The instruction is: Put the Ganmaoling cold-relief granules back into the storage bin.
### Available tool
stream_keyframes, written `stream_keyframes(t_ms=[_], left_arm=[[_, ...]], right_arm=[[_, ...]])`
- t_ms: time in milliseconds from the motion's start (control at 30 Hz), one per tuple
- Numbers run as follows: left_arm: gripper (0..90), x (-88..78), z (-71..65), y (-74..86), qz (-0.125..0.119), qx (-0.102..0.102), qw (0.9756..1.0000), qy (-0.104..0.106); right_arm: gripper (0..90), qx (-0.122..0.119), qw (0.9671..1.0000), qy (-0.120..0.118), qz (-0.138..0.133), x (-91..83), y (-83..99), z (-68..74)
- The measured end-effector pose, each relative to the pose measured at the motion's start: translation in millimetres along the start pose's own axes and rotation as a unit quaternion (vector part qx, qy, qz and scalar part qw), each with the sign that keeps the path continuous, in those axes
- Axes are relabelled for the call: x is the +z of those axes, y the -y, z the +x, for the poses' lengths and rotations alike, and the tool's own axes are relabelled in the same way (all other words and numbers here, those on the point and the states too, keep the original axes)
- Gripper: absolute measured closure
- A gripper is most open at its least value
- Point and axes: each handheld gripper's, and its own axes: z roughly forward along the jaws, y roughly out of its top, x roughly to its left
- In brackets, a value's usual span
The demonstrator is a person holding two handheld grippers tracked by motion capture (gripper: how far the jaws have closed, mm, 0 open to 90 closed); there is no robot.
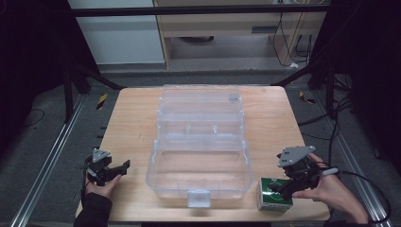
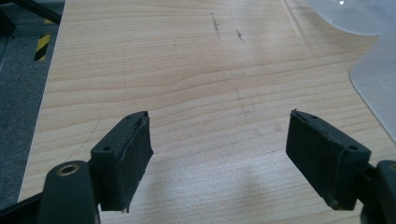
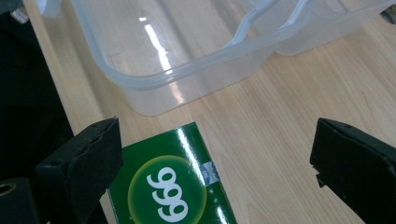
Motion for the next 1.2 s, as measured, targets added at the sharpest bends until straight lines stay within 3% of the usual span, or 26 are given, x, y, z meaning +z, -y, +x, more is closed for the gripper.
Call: stream_keyframes(t_ms=[533,867,1200], left_arm=[[21.7,-0.1,0.3,0.0,0.0,0.0,1.0,0.0],[21.7,0.0,0.0,0.0,0.0,0.002,1.0,-0.002],[21.7,0.1,0.0,0.1,0.001,0.002,1.0,-0.002]], right_arm=[[2.6,-0.029,0.9975,-0.03,0.057,11.0,7.9,10.7],[2.1,-0.054,0.9926,-0.047,0.098,22.4,12.4,16.8],[1.9,-0.078,0.9876,-0.062,0.122,33.2,14.6,20.1]])
